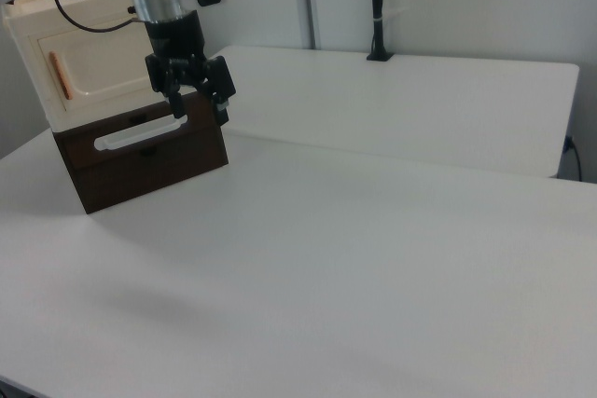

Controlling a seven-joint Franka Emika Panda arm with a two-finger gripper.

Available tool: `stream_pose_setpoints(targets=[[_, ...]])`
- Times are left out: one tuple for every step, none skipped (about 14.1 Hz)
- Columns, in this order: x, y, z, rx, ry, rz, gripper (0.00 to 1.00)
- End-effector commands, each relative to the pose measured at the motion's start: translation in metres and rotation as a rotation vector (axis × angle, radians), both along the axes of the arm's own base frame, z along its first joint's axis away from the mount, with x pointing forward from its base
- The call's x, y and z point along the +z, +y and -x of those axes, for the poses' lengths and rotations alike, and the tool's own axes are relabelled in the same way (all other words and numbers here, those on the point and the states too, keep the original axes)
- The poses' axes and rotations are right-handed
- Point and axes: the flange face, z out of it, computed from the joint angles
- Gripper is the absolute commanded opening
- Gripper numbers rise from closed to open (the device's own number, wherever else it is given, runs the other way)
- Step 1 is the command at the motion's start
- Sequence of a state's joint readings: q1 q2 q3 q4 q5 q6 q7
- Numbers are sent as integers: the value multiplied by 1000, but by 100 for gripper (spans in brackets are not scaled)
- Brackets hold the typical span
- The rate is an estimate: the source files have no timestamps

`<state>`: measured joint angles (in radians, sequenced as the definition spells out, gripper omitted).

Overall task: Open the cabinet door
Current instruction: 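Move the gripper toward the cream box's door edge with the orange strip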

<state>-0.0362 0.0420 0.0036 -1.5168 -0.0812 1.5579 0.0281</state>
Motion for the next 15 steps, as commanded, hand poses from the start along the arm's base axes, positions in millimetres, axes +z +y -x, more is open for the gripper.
stream_pose_setpoints(targets=[[0, 5, 8, -15, 22, -10, 100], [0, 5, 8, -15, 22, -10, 100], [0, 5, 8, -14, 19, -10, 100], [0, 3, 7, -17, 16, -10, 100], [1, 3, 7, -17, 13, -10, 100], [1, 2, 7, -17, 10, -10, 100], [1, 2, 7, -15, 8, -10, 100], [1, 2, 7, -11, 10, -10, 100], [1, 1, 6, -11, 9, -10, 100], [1, 0, 5, -10, 7, -10, 100], [1, 0, 5, -9, 7, -10, 100], [0, 1, 5, -6, 9, -10, 100], [0, 4, 4, 3, 8, -11, 100], [-2, 7, 3, 17, 10, -11, 100], [-3, 14, 1, 45, 4, -11, 100]])
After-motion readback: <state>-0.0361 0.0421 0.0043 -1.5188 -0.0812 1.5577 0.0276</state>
